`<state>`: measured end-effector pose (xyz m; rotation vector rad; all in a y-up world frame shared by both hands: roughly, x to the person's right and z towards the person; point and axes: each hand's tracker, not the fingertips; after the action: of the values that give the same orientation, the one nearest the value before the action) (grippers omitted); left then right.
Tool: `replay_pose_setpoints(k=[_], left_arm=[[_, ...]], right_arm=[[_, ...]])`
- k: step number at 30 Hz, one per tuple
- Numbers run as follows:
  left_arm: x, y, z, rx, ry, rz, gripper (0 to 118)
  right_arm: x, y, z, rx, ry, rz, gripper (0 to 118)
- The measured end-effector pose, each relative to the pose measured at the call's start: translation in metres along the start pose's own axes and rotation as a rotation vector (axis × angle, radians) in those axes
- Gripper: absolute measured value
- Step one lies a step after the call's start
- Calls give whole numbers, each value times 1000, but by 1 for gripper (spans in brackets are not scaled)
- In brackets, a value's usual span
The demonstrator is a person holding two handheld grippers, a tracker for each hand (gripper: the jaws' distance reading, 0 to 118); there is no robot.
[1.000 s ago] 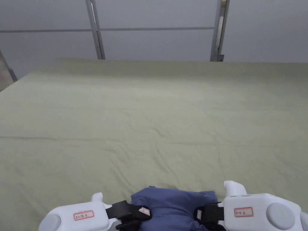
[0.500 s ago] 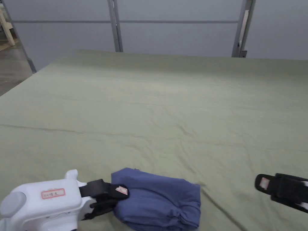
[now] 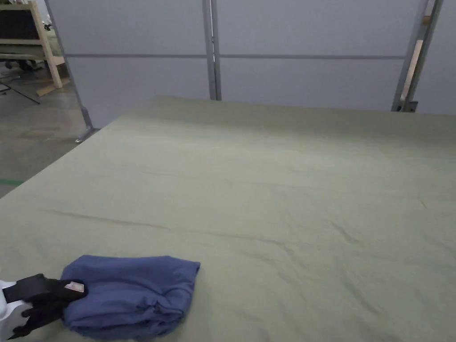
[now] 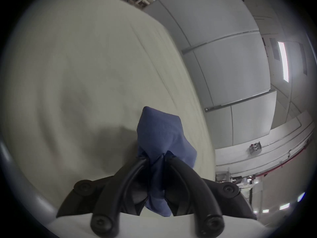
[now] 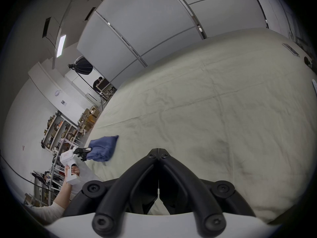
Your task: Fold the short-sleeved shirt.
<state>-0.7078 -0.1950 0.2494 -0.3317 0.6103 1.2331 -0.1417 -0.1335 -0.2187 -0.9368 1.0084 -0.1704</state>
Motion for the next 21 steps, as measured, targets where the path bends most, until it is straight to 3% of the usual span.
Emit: replay_pose_setpoints(k=[3,4,5,7,9,11,14,15,16,17,18,19,21], left_arm=[[-13,15,4,-25,-12,3,15],[-14,17,4,-38,-7,34,22],[-11,15,6,-46,50,64,44],[3,7,24,96,190,28,108],[23,-10,50,262,290,-43,111],[37,-20,79,367,260,-57,111],[73,-52,97,166,-35,-40,110],[94,-75,99,109,-88,-59,109],[110,-93,96,85,-113,-92,99],[131,-121,89,88,-117,-132,81],[150,-146,79,107,-43,-194,51],[164,-165,65,89,5,-228,5],[194,-216,28,2,7,-304,2]], right_arm=[[-7,2,-7,-16,12,11,2],[-9,2,-7,-17,18,13,2],[-11,2,-8,-15,25,13,2],[-12,3,-7,-3,36,16,2],[-11,2,-1,10,48,19,2],[-8,1,6,22,61,20,2],[0,-1,21,48,76,26,2],[3,-2,27,64,82,22,2],[6,-3,33,75,91,16,2],[10,-5,40,93,97,9,2],[14,-7,46,111,101,2,2],[17,-10,51,126,103,-8,2],[24,-15,68,155,91,-15,2]])
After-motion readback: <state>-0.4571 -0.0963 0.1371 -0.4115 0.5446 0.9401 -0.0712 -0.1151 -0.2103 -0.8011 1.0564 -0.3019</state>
